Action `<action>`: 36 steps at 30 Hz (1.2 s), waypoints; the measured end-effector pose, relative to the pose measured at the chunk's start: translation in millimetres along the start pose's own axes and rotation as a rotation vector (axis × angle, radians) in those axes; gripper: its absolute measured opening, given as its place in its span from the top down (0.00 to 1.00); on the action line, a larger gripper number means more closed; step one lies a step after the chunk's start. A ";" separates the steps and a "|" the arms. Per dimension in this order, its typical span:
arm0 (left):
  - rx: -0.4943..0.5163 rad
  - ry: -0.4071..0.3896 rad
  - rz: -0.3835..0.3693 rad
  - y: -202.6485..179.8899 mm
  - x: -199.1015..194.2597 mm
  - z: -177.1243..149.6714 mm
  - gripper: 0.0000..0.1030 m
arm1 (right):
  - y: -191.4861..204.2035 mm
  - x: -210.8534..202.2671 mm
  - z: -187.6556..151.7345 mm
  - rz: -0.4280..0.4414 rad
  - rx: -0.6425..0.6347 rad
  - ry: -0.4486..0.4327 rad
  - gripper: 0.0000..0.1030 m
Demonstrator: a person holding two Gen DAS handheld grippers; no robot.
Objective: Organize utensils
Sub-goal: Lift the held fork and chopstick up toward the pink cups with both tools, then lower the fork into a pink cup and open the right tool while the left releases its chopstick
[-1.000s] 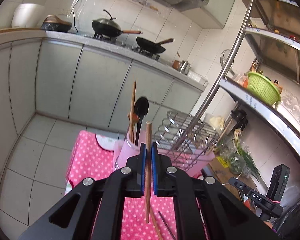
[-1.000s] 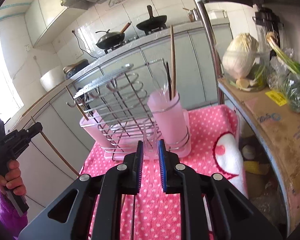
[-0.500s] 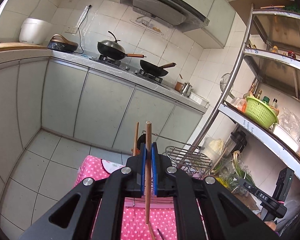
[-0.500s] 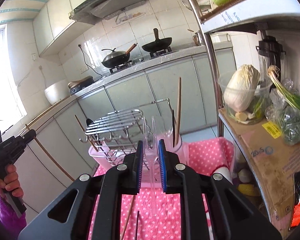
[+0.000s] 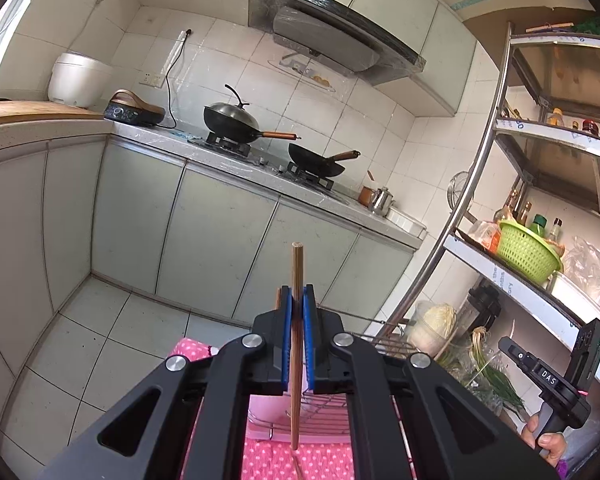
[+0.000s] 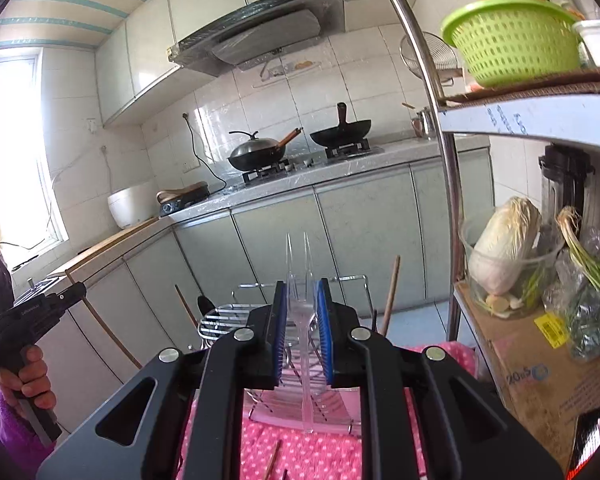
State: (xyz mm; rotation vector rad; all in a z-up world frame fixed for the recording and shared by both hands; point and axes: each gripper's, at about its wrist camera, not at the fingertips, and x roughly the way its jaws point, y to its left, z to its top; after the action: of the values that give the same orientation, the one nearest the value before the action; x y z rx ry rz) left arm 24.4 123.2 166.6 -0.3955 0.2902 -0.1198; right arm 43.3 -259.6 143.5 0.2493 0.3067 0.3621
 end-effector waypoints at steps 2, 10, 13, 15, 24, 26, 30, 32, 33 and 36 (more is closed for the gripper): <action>-0.001 -0.018 0.001 -1.0 0.9 5.0 0.96 | 2.1 1.2 8.3 0.001 -0.009 -0.021 0.85; 0.041 -0.086 0.029 -17.0 12.5 19.3 0.95 | 0.4 19.1 32.4 -0.008 -0.016 -0.065 0.85; 0.063 -0.104 0.035 -24.4 20.7 23.6 0.96 | 0.9 27.2 37.6 -0.008 -0.023 -0.067 0.85; 0.076 -0.112 0.038 -29.1 26.9 25.9 0.95 | 0.9 32.9 39.4 -0.014 -0.031 -0.067 0.85; 0.108 -0.127 0.051 -39.5 54.7 30.7 0.95 | -5.7 54.2 36.2 -0.044 -0.058 -0.046 0.85; 0.122 -0.134 0.062 -40.5 58.4 30.3 0.95 | -8.4 54.5 36.7 -0.054 -0.063 -0.051 0.85; 0.142 -0.121 0.075 -40.3 70.7 25.5 0.95 | -12.9 56.6 36.9 -0.075 -0.070 -0.056 0.85; 0.140 -0.099 0.077 -38.7 78.3 22.0 0.95 | -17.7 61.9 34.2 -0.077 -0.060 -0.039 0.85; 0.136 -0.085 0.076 -36.8 82.2 20.2 0.95 | -20.0 65.2 31.4 -0.079 -0.054 -0.027 0.85; 0.131 -0.050 0.083 -32.3 93.7 13.5 0.95 | -27.0 75.5 21.5 -0.090 -0.042 0.013 0.85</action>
State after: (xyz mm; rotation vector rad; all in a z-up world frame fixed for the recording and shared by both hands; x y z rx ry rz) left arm 115.7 82.4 167.5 -0.2560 0.2480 -0.0471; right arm 126.1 -259.1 136.8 0.1914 0.3214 0.2806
